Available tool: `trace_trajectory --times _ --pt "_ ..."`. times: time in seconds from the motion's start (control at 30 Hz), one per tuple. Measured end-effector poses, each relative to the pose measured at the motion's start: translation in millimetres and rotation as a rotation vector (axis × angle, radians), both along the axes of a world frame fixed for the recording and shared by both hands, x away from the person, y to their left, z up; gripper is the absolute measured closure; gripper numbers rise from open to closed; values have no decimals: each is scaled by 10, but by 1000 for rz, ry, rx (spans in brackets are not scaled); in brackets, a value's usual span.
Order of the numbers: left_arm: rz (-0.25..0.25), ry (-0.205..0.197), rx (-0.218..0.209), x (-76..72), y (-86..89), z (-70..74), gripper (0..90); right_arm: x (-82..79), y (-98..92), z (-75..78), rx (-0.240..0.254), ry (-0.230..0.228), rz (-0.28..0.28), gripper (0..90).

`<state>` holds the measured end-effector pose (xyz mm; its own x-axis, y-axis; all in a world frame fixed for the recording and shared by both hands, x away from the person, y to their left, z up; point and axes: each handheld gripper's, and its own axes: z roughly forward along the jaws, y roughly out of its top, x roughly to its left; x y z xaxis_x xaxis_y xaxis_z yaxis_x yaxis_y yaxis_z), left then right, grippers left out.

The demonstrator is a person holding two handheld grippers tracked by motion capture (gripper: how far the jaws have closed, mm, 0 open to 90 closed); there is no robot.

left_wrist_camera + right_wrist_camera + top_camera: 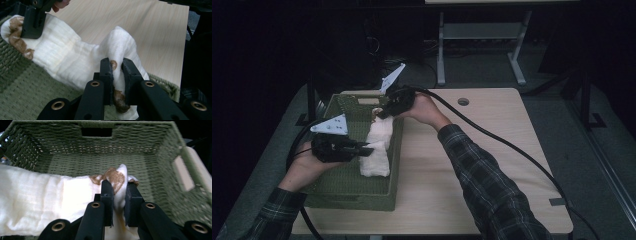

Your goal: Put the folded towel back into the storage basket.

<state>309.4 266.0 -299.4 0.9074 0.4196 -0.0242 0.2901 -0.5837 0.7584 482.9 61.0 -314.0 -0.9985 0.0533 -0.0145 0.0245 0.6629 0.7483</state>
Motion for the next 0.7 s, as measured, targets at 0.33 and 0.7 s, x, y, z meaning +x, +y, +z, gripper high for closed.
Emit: trace_trajectory --times 0.33,0.7 --pt "-28 46 23 -29 16 -248 788 -59 156 -233 -47 13 33 798" --pt "4 21 -2 9 -35 -294 451 -57 182 -295 -60 8 38 798"
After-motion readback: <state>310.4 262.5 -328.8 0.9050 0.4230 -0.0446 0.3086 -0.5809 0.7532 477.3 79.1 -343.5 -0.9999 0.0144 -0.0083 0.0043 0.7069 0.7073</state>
